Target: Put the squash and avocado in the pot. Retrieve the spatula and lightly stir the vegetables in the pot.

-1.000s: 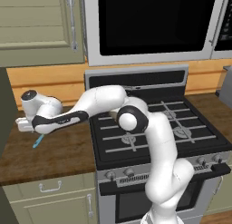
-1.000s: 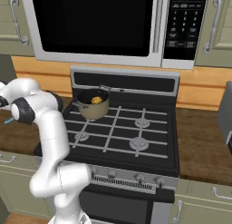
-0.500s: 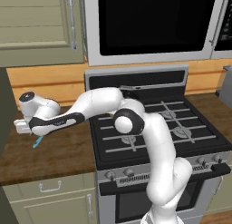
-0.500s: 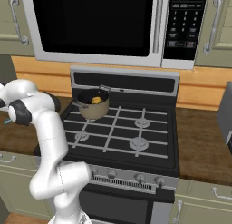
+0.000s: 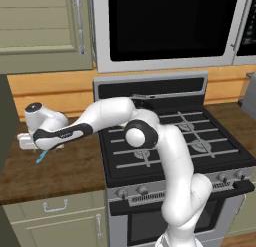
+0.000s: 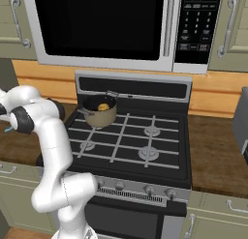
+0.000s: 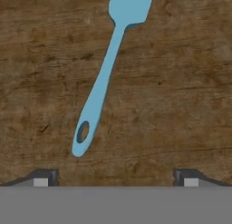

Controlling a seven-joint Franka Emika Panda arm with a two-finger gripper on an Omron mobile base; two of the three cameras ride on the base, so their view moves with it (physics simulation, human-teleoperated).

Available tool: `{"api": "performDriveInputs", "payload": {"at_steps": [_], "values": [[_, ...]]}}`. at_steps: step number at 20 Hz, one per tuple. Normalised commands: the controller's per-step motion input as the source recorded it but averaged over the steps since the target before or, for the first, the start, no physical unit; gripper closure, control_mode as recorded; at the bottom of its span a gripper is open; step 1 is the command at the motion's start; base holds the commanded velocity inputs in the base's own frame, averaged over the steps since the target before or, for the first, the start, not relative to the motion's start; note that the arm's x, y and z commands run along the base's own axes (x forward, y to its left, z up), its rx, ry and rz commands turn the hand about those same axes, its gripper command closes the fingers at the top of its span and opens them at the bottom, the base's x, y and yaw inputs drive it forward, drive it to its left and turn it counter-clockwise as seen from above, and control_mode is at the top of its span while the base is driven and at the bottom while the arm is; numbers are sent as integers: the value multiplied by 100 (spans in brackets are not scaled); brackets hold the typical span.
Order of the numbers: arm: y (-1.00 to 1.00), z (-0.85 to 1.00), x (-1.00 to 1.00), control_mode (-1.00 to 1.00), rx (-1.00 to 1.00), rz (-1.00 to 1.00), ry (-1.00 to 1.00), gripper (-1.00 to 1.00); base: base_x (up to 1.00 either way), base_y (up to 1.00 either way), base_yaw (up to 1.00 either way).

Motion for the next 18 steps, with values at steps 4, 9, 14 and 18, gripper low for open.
{"api": "performDriveInputs", "payload": {"at_steps": [4, 9, 14, 18], "values": [[0, -8, 16, -100, 0, -7, 10, -100, 0, 0, 0], [0, -14, 10, -100, 0, -6, 7, -100, 0, 0, 0], [2, -14, 12, -100, 0, -6, 8, -100, 0, 0, 0], [5, -10, 11, -100, 0, -7, 7, -100, 0, 0, 0]]}}
